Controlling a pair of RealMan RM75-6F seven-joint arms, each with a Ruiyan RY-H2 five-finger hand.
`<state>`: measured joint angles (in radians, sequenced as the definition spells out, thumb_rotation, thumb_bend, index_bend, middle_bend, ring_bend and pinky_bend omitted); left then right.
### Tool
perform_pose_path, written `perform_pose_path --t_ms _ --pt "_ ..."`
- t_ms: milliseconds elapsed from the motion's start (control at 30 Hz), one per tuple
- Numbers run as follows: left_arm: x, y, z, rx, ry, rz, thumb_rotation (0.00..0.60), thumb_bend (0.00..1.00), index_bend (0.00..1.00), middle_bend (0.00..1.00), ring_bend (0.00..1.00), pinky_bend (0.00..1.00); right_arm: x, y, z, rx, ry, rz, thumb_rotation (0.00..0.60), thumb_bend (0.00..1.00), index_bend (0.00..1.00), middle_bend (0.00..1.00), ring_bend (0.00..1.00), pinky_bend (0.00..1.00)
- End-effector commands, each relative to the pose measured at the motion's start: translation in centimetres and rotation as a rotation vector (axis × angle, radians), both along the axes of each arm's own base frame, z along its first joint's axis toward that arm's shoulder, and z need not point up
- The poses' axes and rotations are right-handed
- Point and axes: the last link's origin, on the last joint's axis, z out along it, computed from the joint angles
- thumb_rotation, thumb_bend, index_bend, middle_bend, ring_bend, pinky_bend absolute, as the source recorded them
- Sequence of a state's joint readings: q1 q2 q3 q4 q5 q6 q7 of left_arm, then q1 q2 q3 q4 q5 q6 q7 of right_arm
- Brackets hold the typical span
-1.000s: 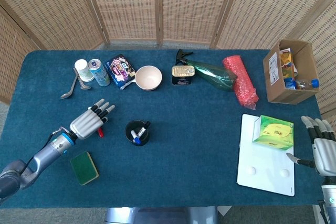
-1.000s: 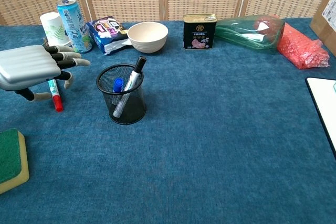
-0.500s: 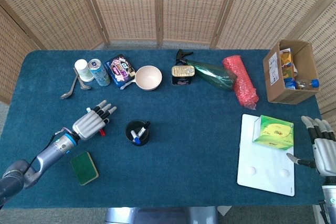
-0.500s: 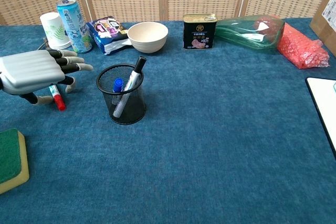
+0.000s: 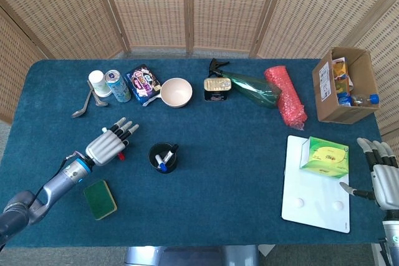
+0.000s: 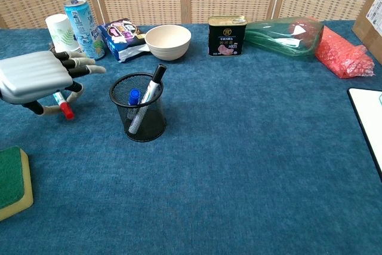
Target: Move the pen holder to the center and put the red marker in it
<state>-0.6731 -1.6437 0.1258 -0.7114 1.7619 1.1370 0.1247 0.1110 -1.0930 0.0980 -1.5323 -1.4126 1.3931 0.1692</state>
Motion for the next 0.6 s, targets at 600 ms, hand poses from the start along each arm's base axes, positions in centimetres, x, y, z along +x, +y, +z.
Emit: perform_pose_path --t_ms 600 --pt "5.7 -2.1 7.9 -0.042 -0.774 0.156 0.6 0.39 0.66 0.0 0.0 0.11 -0.1 -0.1 -0.2 0.013 0.005 -0.003 0.57 0.0 0.0 0.0 0.0 0.0"
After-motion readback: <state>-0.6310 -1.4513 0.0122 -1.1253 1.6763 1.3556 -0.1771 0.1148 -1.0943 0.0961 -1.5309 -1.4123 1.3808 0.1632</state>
